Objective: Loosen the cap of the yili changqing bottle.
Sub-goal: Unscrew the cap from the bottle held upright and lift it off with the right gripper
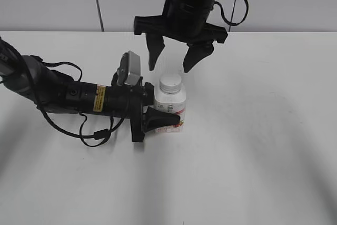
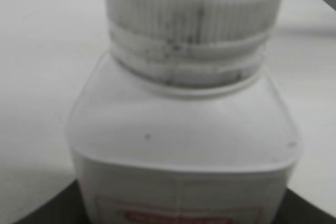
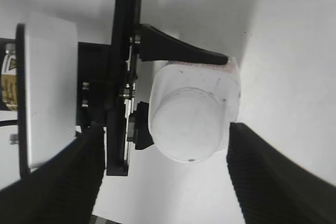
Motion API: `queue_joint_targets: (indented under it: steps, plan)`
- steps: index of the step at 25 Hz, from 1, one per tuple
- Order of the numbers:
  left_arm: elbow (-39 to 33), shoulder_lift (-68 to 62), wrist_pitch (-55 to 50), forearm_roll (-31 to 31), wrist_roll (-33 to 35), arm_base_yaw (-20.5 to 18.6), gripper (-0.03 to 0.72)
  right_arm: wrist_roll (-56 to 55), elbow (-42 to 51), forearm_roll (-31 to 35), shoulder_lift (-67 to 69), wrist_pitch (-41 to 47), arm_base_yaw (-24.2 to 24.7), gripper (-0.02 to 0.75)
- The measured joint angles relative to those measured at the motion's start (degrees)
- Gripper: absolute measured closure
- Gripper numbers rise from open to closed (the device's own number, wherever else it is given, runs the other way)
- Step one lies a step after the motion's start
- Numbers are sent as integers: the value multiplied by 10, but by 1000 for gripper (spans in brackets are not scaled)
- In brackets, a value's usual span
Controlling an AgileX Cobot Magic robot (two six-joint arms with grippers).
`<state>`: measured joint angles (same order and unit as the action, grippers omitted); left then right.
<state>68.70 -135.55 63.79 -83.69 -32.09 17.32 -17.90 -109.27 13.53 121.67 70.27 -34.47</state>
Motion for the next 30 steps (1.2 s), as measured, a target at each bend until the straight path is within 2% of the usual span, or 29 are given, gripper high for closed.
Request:
queue_joint_targets:
  steps: [30]
  plan:
    - [0, 0, 1, 0, 0, 0, 313, -20, 9, -21, 26, -1, 0, 171]
